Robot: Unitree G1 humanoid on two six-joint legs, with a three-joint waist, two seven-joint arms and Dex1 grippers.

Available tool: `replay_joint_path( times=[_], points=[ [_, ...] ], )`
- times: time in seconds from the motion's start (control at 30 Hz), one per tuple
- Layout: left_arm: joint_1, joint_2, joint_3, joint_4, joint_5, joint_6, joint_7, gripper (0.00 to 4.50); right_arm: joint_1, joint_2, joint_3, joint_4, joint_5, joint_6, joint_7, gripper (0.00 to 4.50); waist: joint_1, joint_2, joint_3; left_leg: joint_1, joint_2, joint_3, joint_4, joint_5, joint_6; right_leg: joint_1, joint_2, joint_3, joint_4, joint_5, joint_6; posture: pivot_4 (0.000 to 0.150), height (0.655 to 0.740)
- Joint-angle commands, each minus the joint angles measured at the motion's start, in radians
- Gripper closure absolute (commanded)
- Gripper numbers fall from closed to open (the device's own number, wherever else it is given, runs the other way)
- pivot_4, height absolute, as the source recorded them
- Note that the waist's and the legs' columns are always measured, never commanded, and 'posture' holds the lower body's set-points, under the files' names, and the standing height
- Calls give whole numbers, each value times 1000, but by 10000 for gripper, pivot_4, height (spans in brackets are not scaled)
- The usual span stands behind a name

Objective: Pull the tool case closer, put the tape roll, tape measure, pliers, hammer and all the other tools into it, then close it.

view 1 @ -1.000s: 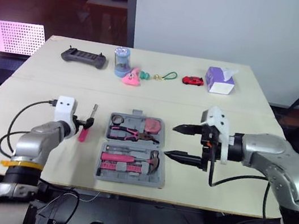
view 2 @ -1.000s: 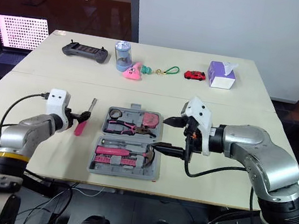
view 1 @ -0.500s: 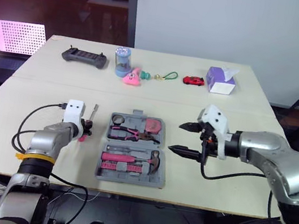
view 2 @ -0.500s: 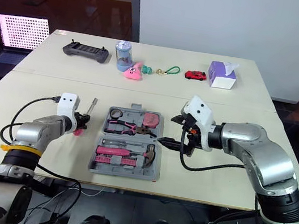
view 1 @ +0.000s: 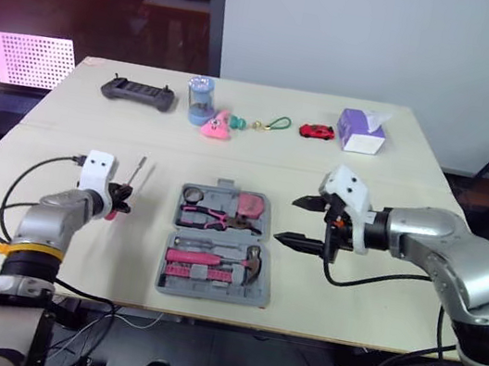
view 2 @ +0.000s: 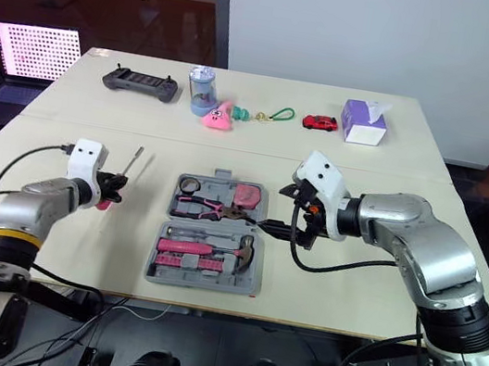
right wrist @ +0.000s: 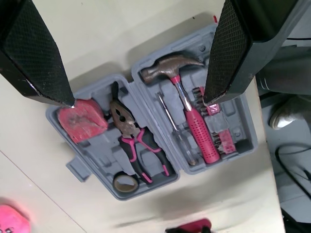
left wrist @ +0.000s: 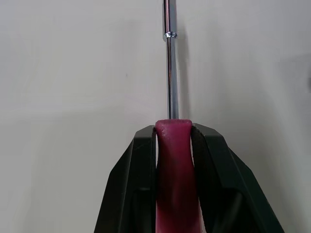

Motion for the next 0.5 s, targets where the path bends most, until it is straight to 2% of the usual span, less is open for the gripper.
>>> replay_joint_path(
  times=[0.03,0.23,0.37,0.5],
  points=[
    [-9,104,-82,-162,-33,-7,-261,39618,-9,-31,-26,-33,15,4,25,0,0,0,0,0,0,0,0,0,0,0,0,0,0,0,0,1500,7400],
    [-92,249,-231,-299,-55,-2,-625,39712,43,-77,-51,-91,58,39,52,0,-7,0,1,0,0,0,-1,-1,2,0,1,0,0,0,0,1500,7400],
    [-147,273,-323,-365,-64,20,-789,39715,95,-135,-82,-139,93,72,76,0,-6,1,1,0,0,0,0,-4,7,0,0,0,0,0,0,1500,7400],
    [-215,300,-468,-409,-3,17,-944,39717,196,-237,-125,-197,124,81,125,0,-6,0,2,0,0,0,0,-4,8,0,1,0,0,0,0,1500,7400]
  ],
)
